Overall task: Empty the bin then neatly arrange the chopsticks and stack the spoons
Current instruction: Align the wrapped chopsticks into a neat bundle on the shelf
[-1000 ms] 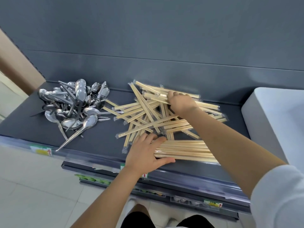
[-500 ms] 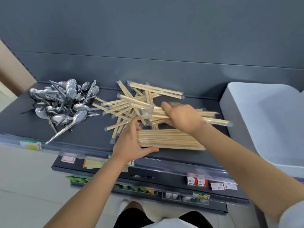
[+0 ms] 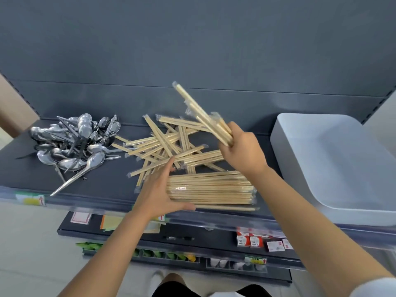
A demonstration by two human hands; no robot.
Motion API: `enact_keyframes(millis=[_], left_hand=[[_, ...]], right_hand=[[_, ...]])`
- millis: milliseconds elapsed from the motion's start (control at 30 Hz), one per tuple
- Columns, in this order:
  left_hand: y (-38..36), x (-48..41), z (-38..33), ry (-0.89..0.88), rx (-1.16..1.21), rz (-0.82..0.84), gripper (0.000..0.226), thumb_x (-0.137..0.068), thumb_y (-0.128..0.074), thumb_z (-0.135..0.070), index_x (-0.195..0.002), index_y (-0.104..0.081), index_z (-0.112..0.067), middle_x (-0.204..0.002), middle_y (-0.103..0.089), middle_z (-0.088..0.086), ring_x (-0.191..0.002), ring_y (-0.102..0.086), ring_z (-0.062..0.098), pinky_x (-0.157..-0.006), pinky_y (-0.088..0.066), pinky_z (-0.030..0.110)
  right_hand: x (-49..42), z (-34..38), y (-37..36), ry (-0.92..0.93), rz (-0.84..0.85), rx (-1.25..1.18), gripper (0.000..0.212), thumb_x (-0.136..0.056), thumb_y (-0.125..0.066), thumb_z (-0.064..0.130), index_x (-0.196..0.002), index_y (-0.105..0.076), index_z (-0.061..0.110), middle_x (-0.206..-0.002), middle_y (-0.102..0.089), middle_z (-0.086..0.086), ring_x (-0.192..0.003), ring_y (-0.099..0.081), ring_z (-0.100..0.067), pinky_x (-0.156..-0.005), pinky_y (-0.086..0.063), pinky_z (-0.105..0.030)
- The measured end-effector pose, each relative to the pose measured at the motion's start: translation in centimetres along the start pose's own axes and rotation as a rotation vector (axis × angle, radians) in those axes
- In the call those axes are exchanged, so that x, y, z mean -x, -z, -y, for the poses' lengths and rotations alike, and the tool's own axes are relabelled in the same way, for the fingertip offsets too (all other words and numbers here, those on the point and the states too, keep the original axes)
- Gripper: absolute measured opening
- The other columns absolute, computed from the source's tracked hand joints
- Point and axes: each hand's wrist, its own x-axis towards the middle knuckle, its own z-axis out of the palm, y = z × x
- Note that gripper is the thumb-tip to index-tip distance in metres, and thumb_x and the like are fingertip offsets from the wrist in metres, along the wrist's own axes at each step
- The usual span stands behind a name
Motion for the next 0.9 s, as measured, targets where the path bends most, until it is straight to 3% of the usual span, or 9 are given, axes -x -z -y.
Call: enact_keyframes(millis=[100,167,300,367,433,533,667,800,900], left_hand=[[0.1,0.2,-0.8,-0.082,-0.043,-0.115,0.13,-0.044,-0.055,-0.094,-0.151,-0.016,-0.031,-0.152,-0.027,-0.008,-0.139,-0.023,0.013,-0.115,-0.022,0.044],[0.2,0.2,-2.3,-0.125,0.091,-0.189,0.113,-0.055,-0.055,-0.089,-0.146,-0.029,-0.029,-0.148,-0.034,-0.008,-0.137,-0.028,0.011,-0.114,-0.025,0.042],[0.7,0.2,-8.5,-0.034,0.877,-0.308,0.085,-0.068,-0.042,-0.088,-0.122,-0.056,-0.023,-0.127,-0.058,-0.005,-0.12,-0.052,0.009,-0.101,-0.041,0.028],[1.1,0.2,-11.3,0.128,1.281,-0.357,0.078,-0.081,-0.036,-0.078,-0.113,-0.065,-0.013,-0.116,-0.067,0.005,-0.115,-0.059,0.02,-0.096,-0.046,0.034],[1.8,-0.2,-12.3,0.274,1.456,-0.393,0.07,-0.092,-0.029,-0.065,-0.108,-0.069,-0.01,-0.109,-0.07,0.008,-0.112,-0.062,0.024,-0.095,-0.047,0.041],[2.4,-0.9,-12.1,0.331,1.444,-0.42,0.063,-0.098,-0.026,-0.058,-0.105,-0.072,-0.015,-0.106,-0.072,0.002,-0.112,-0.062,0.021,-0.097,-0.043,0.042],[1.6,-1.1,-13.0,0.421,1.489,-0.415,0.058,-0.099,-0.03,-0.052,-0.1,-0.073,-0.013,-0.106,-0.072,0.003,-0.114,-0.06,0.022,-0.106,-0.036,0.046],[1.3,-1.1,-13.6,0.402,1.361,-0.364,0.043,-0.099,-0.042,-0.042,-0.101,-0.072,-0.012,-0.103,-0.073,0.004,-0.102,-0.067,0.022,-0.092,-0.049,0.038],[1.3,-0.9,-12.0,0.329,1.177,-0.176,0.025,-0.094,-0.057,-0.03,-0.102,-0.072,-0.011,-0.103,-0.072,0.006,-0.092,-0.069,0.022,-0.078,-0.057,0.04]], right_hand=[[-1.3,1.3,1.0,-0.084,-0.174,-0.244,0.026,-0.087,-0.058,0.015,-0.069,-0.04,0.014,-0.052,-0.039,0.002,-0.048,-0.034,-0.014,-0.048,-0.034,-0.029],[-2.3,2.6,1.8,-0.159,-0.262,-0.518,0.038,-0.087,-0.064,0.021,-0.061,-0.036,0.016,-0.052,-0.038,-0.003,-0.048,-0.035,-0.014,-0.047,-0.033,-0.027],[-3.5,4.9,2.8,-0.448,-0.346,-1.341,0.04,-0.089,-0.065,0.019,-0.063,-0.034,0.018,-0.047,-0.029,-0.001,-0.037,-0.025,-0.015,-0.04,-0.023,-0.022],[-3.5,5.3,2.3,-0.615,-0.425,-1.588,0.033,-0.089,-0.064,0.019,-0.068,-0.039,0.017,-0.047,-0.03,0.003,-0.037,-0.026,-0.012,-0.037,-0.026,-0.021],[-3.0,5.3,1.5,-0.723,-0.51,-1.658,0.026,-0.087,-0.065,0.016,-0.071,-0.045,0.015,-0.049,-0.034,0.003,-0.038,-0.031,-0.011,-0.038,-0.031,-0.021],[-1.8,5.1,0.6,-0.808,-0.546,-1.701,0.03,-0.086,-0.066,0.013,-0.064,-0.046,0.014,-0.05,-0.038,0.001,-0.039,-0.037,-0.012,-0.042,-0.038,-0.023],[0.3,6.1,-2.1,-0.904,-0.329,-1.788,0.041,-0.084,-0.069,0.029,-0.057,-0.041,0.017,-0.048,-0.037,0.001,-0.043,-0.042,-0.015,-0.053,-0.043,-0.025],[1.2,6.3,-3.3,-0.968,-0.365,-1.787,0.04,-0.087,-0.068,0.03,-0.06,-0.042,0.016,-0.045,-0.037,0.002,-0.039,-0.04,-0.014,-0.049,-0.043,-0.027],[1.4,5.2,-3.2,-1.039,-0.417,-1.627,0.04,-0.085,-0.07,0.036,-0.061,-0.048,0.013,-0.048,-0.045,-0.001,-0.041,-0.046,-0.016,-0.05,-0.047,-0.028]])
